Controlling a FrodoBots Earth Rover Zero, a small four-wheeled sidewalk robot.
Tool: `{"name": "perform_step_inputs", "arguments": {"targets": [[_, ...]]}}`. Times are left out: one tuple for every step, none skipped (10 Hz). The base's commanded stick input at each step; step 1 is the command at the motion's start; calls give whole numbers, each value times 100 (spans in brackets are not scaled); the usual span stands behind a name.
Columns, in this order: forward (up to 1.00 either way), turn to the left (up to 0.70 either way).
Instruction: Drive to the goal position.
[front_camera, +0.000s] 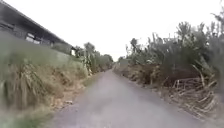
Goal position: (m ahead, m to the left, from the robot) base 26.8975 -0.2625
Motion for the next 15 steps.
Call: {"name": "perform_step_inputs", "arguments": {"targets": [[100, 0], [100, 0], [100, 0], [100, 0], [100, 0], [100, 0], [100, 0], [100, 0], [100, 0], [100, 0], [100, 0], [100, 0], [100, 0], [100, 0], [100, 0]]}}
